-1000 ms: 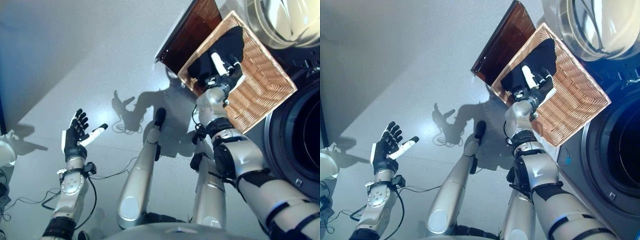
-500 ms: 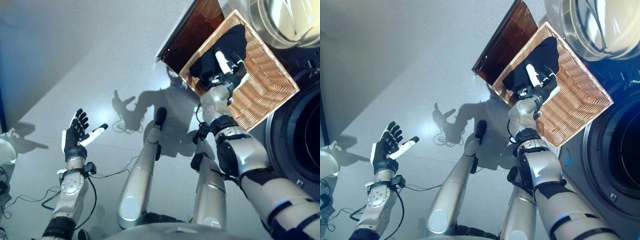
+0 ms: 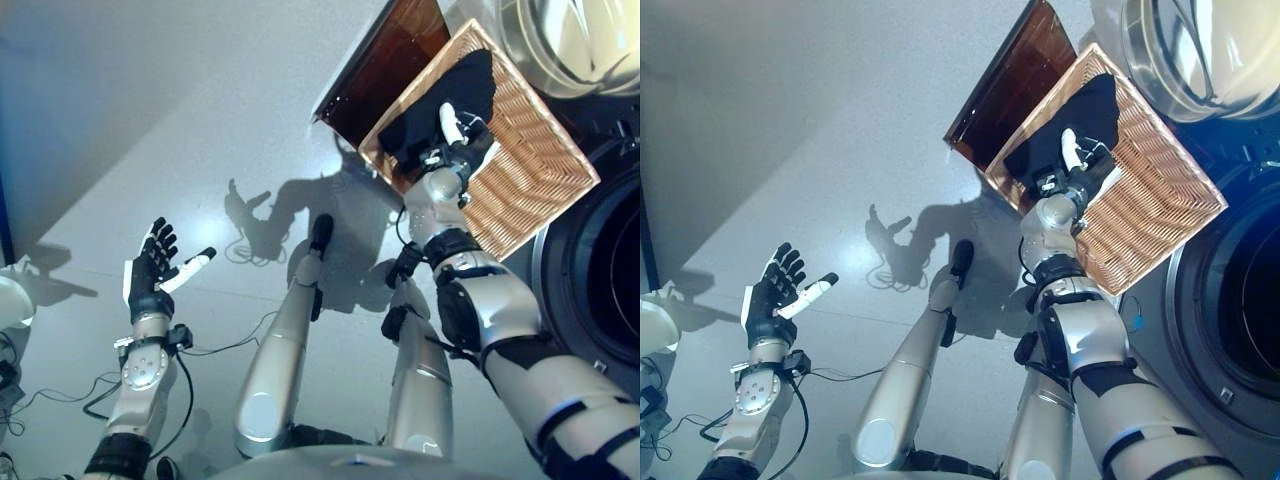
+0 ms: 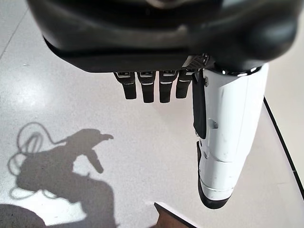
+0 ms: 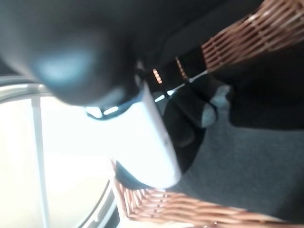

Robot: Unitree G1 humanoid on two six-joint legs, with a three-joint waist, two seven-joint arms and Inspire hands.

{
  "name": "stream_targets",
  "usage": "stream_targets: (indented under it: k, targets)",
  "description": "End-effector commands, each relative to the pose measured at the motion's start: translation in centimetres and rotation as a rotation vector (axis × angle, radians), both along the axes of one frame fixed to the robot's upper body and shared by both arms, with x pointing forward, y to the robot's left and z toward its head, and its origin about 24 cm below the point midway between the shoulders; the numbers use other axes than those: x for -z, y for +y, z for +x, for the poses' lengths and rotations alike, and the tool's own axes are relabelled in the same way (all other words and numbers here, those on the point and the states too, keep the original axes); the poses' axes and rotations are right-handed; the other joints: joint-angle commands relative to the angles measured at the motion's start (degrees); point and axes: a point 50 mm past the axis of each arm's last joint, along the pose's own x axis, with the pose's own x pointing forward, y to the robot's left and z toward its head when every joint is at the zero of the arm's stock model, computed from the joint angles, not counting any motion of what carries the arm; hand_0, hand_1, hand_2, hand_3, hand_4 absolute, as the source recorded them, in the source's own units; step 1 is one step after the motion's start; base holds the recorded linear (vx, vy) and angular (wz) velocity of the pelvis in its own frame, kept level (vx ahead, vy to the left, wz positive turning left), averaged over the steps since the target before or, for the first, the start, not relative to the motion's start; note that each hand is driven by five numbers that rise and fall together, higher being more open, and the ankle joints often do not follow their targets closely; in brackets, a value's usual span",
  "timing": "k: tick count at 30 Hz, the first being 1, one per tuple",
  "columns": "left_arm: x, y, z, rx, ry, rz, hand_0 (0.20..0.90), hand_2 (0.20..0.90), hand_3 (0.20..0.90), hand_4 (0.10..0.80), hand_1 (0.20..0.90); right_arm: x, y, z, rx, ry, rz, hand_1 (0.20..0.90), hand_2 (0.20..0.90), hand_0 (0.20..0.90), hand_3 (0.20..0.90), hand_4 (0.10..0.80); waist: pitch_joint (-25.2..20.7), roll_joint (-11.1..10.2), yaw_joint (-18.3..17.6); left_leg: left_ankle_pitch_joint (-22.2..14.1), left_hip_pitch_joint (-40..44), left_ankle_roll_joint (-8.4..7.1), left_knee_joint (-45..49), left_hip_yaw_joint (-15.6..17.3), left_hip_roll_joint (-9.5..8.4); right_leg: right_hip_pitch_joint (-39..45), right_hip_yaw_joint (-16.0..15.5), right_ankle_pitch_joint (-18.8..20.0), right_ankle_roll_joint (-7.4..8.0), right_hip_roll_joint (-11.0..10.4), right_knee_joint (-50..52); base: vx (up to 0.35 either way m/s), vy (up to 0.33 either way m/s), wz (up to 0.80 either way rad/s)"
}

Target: Pick up the clothes and place them into the washing machine

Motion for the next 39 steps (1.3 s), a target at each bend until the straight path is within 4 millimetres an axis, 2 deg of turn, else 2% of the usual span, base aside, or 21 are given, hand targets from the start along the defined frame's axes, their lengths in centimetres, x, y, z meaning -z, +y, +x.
stream_targets:
  k: [1, 10, 12, 13, 14, 18, 19, 26, 33, 39]
  targets:
    - [-2.4, 3.1, -2.0, -0.061, -0.096, 0.089, 0.900, 0.900, 0.900, 0.800, 0.900, -4.2, 1.0, 0.4, -0.045, -0.169, -0.088, 0.200, 0.200, 0.200, 0.200, 0.300, -0.48, 1.39, 0.93, -1.44, -3.14, -1.15, -0.21, 2.45, -2.77, -1.50, 2.61, 1.31, 2.62, -2.44, -1.43, 0.000, 0.000, 0.00]
    - [-2.3, 3.1, -1.9, -0.059, -0.096, 0.074, 0.900, 0.900, 0.900, 0.800, 0.900, -4.4, 1.0, 0.3, -0.057, -0.202, -0.067, 0.200, 0.200, 0.200, 0.200, 0.300, -0.48, 1.17, 0.88, -1.43, -3.46, -1.18, -0.01, 2.56, -2.75, -1.88, 2.67, 1.40, 2.61, -2.39, -1.17, -0.001, 0.000, 0.00]
    - [-2.3, 3.1, -1.9, -0.061, -0.097, 0.072, 0.900, 0.900, 0.900, 0.800, 0.900, -4.2, 1.1, 0.3, -0.060, -0.192, -0.100, 0.469, 0.469, 0.469, 0.469, 0.492, -0.48, 1.14, 0.81, -1.44, -3.46, -1.19, 0.01, 2.61, -2.71, -1.93, 2.75, 1.44, 2.61, -2.40, -1.20, 0.000, 0.000, 0.00]
    - [-2.3, 3.1, -2.0, -0.065, -0.097, 0.073, 0.900, 0.900, 0.900, 0.800, 0.900, -4.2, 1.3, 0.2, -0.062, -0.185, -0.131, 0.829, 0.829, 0.829, 0.829, 0.749, -0.48, 1.08, 0.74, -1.44, -3.42, -1.20, 0.02, 2.64, -2.68, -1.93, 2.76, 1.48, 2.61, -2.39, -1.23, 0.000, 0.000, 0.00]
    - [-2.3, 3.2, -2.0, -0.071, -0.097, 0.075, 0.900, 0.900, 0.900, 0.800, 0.900, -4.1, 1.5, 0.2, -0.064, -0.177, -0.182, 0.900, 0.900, 0.900, 0.900, 0.800, -0.48, 1.01, 0.59, -1.40, -3.49, -1.23, 0.08, 2.71, -2.64, -2.03, 2.79, 1.49, 2.61, -2.39, -1.15, 0.000, 0.000, 0.00]
    - [-2.2, 3.2, -2.0, -0.080, -0.096, 0.077, 0.900, 0.900, 0.900, 0.800, 0.900, -3.0, 1.8, -0.1, -0.061, -0.150, -0.234, 0.900, 0.900, 0.900, 0.900, 0.800, -0.48, 0.67, 0.07, -1.45, -3.53, -1.29, 0.23, 2.91, -2.58, -2.08, 2.82, 1.55, 2.62, -2.37, -1.10, 0.000, 0.000, 0.00]
    - [-2.1, 3.2, -2.1, -0.092, -0.094, 0.076, 0.900, 0.900, 0.900, 0.800, 0.900, -1.9, 1.7, -0.4, -0.059, -0.121, -0.256, 0.900, 0.900, 0.900, 0.900, 0.800, -0.48, 0.34, -0.22, -1.54, -3.57, -1.31, 0.45, 3.02, -2.54, -2.07, 2.84, 1.53, 2.61, -2.38, -1.04, 0.000, 0.000, 0.00]
    - [-2.1, 3.1, -2.1, -0.111, -0.103, 0.077, 0.900, 0.900, 0.900, 0.800, 0.900, 0.6, 1.9, -1.2, -0.085, -0.054, -0.382, 0.900, 0.900, 0.900, 0.900, 0.800, -0.48, -0.22, -1.26, -1.96, -4.61, -1.11, 1.64, 3.40, -2.40, -2.82, 3.00, 1.76, 2.62, -2.25, -0.90, -0.008, -0.007, -0.06]
    - [-1.7, 3.1, -2.4, -0.117, -0.092, 0.081, 0.900, 0.900, 0.900, 0.800, 0.900, 1.1, 0.5, -2.0, -0.042, -0.035, -0.518, 0.900, 0.900, 0.900, 0.900, 0.800, -0.48, -0.59, -2.03, -1.86, -5.06, -1.19, 1.82, 3.79, -2.32, -3.33, 3.12, 1.90, 2.60, -2.20, -0.55, 0.000, 0.000, 0.00]
    - [-1.7, 3.4, -2.3, -0.131, -0.097, 0.086, 0.900, 0.900, 0.900, 0.800, 0.900, 1.7, -1.3, -2.5, -0.017, 0.035, -0.767, 0.900, 0.900, 0.900, 0.900, 0.800, -0.48, -1.48, -2.34, -1.77, -3.55, -1.33, 1.25, 3.68, -2.23, -1.70, 2.73, 2.11, 3.09, -2.45, -1.14, 0.008, -0.003, 0.02]
